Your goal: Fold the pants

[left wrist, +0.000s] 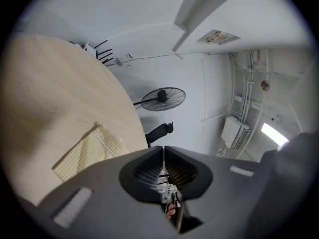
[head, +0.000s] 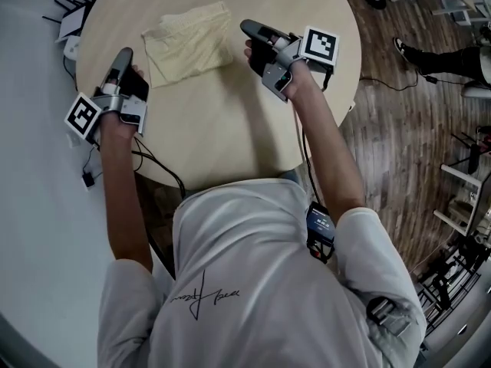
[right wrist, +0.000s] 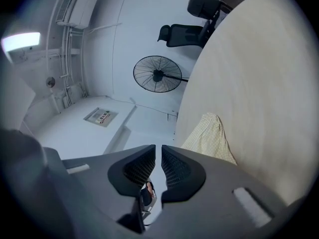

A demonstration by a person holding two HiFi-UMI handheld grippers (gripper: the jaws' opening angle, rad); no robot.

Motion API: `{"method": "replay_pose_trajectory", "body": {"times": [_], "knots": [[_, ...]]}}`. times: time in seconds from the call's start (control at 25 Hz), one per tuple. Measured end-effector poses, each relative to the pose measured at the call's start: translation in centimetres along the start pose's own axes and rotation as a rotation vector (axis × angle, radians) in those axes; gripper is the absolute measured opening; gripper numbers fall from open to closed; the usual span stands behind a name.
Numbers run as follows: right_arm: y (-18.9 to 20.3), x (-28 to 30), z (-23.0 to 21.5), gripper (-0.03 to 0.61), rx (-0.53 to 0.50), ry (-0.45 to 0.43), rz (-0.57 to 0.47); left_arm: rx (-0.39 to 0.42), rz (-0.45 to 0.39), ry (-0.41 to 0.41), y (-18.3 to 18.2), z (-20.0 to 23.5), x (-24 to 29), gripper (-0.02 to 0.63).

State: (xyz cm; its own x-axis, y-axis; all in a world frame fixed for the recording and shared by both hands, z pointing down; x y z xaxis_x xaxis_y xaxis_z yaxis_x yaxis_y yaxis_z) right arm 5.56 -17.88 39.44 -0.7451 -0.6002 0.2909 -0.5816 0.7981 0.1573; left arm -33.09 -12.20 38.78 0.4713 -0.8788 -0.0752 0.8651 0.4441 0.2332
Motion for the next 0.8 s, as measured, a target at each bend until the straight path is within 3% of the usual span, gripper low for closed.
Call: {"method": "replay_pose_trajectory", "body": {"times": [0.48,0.8], "knots": [[2.8,-5.8,2.4,0.012,-0.146,0.023,0.008,0.108,0.076,0.082,3.5,-3.8,-2.4,0.055],[6.6,-10.8,4.0,-0.002,-0.208,0.034,-0.013,0.186,0.101,0.103,6.0,-7.3,-6.6,0.055]]}}
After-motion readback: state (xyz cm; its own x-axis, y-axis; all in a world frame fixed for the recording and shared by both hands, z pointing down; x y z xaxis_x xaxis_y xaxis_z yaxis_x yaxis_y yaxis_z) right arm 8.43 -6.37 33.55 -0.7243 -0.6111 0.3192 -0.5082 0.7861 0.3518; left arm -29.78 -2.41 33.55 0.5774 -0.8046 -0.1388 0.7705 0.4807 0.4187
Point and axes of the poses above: the fingertips, and each gripper's own axes: x forward along the fingers, z to its left, y out of its underside, the point moved 10 cm from there along -x, backward along the fingers, and after that the axes turned 9 degrees about y, right-handed, at the moved point
